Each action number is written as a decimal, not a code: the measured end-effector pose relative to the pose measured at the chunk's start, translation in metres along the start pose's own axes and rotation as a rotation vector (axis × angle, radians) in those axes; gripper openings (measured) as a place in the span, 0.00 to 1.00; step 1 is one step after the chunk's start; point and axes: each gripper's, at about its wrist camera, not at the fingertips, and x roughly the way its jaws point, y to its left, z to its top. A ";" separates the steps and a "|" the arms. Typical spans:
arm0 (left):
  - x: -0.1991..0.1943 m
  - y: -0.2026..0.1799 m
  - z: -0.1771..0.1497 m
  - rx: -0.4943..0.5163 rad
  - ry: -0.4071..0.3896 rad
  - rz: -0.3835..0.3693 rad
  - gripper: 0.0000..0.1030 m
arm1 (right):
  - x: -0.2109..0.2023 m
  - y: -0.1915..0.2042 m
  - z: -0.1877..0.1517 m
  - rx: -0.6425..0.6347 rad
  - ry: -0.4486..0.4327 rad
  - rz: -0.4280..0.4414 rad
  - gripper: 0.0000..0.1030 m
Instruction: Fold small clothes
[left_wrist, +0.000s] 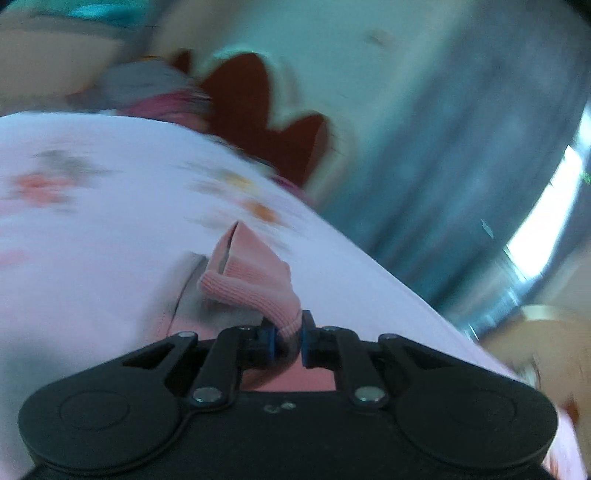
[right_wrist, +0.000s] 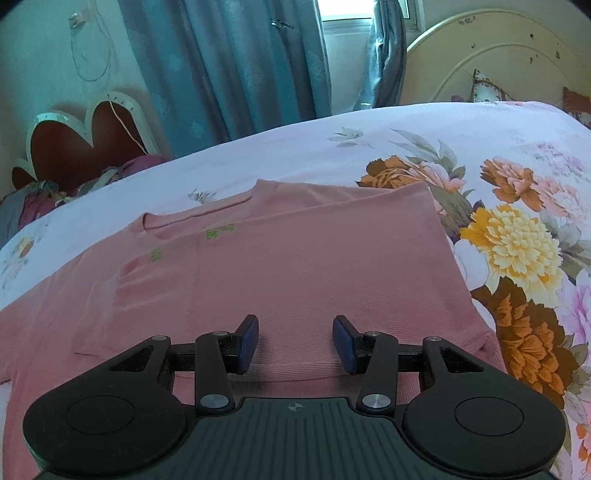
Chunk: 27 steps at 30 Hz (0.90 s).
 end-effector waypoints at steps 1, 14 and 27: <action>0.005 -0.024 -0.008 0.044 0.026 -0.037 0.11 | -0.001 -0.002 0.000 0.013 -0.002 0.006 0.44; 0.051 -0.253 -0.131 0.465 0.297 -0.284 0.11 | -0.037 -0.050 0.005 0.140 -0.039 0.051 0.44; 0.018 -0.249 -0.171 0.524 0.339 -0.320 0.60 | -0.041 -0.070 0.010 0.256 -0.027 0.151 0.60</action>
